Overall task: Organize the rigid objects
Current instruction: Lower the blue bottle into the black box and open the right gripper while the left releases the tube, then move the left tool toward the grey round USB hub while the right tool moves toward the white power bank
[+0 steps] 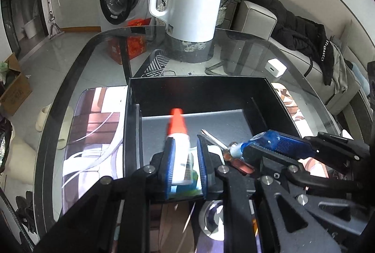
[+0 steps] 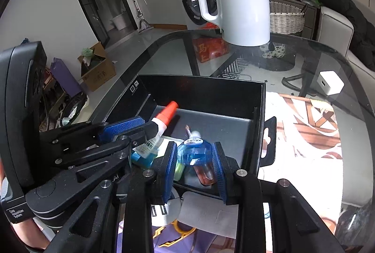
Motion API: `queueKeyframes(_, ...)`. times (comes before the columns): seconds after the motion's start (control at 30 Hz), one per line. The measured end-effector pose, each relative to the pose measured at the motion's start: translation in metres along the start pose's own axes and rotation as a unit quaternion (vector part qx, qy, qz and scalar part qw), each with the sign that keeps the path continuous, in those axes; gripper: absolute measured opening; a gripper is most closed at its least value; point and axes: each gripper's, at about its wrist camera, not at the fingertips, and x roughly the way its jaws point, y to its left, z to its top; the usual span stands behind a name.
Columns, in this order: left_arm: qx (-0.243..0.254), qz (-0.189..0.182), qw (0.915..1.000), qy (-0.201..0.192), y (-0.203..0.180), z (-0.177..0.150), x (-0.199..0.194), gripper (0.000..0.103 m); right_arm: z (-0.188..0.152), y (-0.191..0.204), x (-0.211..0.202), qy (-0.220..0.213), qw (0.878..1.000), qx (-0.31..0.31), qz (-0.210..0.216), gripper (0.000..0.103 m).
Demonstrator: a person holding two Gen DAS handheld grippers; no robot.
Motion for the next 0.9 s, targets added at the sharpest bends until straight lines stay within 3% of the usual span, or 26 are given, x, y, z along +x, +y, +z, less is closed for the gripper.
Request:
queueKeyframes(0.1,-0.015,-0.004,0.9998,-0.012,0.005,-0.002,-0.006,0.033,-0.001,-0.002,-0.003,-0.003,1.0,0.011,0.008,0.035)
queueKeyframes(0.2,-0.022,-0.011,0.9994,-0.025,0.007,-0.003,-0.015,0.046,-0.003,-0.004,-0.011,-0.015,1.0,0.022,0.008,0.046)
queueKeyframes(0.33,-0.023,-0.019,0.9992,-0.028,0.003,-0.007,-0.025,0.047,-0.006,-0.005,-0.025,-0.031,0.999,0.022,0.01,0.054)
queueKeyframes(0.63,0.012,-0.021,0.9987,-0.045,-0.012,-0.021,-0.049,0.048,-0.02,-0.006,-0.055,-0.058,0.998,0.007,0.014,0.054)
queueKeyframes(0.9,0.025,-0.035,0.9989,-0.018,-0.014,-0.038,-0.056,0.048,-0.04,-0.008,-0.07,-0.053,0.998,-0.015,0.012,0.055)
